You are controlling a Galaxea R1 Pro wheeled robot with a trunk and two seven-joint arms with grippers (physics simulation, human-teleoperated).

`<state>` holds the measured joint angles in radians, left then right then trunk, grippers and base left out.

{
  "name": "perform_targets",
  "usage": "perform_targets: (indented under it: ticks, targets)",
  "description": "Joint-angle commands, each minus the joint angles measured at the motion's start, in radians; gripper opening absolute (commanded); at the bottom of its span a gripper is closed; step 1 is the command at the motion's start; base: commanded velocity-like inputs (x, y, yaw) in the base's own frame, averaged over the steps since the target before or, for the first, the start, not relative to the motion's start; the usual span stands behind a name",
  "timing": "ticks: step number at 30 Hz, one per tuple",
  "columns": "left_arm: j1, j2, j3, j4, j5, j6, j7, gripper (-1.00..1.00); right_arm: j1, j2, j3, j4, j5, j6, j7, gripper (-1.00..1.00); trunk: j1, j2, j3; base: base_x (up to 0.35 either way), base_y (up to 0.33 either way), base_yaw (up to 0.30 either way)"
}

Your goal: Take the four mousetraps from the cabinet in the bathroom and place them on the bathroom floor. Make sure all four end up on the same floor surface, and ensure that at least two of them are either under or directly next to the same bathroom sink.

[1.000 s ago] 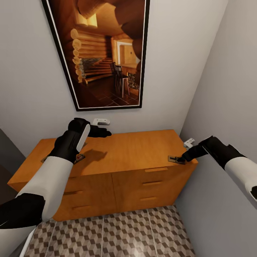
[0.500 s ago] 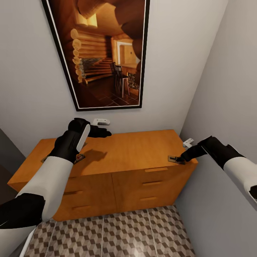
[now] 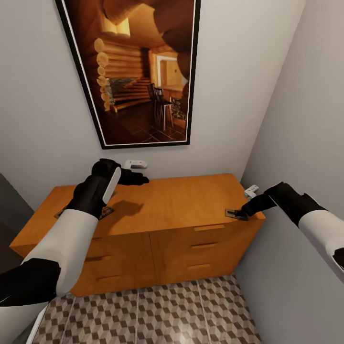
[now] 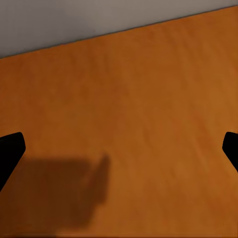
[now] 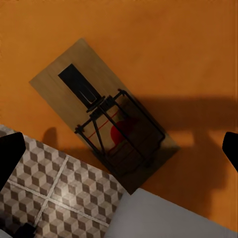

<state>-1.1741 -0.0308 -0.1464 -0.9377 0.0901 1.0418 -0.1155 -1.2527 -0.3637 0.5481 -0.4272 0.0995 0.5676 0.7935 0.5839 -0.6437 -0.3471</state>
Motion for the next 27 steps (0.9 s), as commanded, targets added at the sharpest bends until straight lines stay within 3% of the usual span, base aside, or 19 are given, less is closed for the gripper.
perform_targets:
  ticks: [1,17,27]
  targets:
    - [-0.001,0.0,-0.001,0.003,0.008,0.004,0.005,1.0,-0.001,-0.001,0.0,-0.002,0.01,0.001,0.007,1.0,0.0,-0.001,-0.001,0.003,0.0,0.0]
    - [-0.001,0.0,-0.001,0.021,0.007,0.002,0.005,1.0,-0.001,-0.008,0.0,-0.013,0.01,0.01,-0.005,1.0,0.0,-0.001,-0.001,0.0,0.0,0.003]
    - [-0.001,0.0,-0.001,0.022,0.007,0.001,0.005,1.0,-0.001,-0.002,0.002,-0.012,0.016,0.008,-0.013,1.0,0.0,-0.001,-0.001,0.0,0.0,0.141]
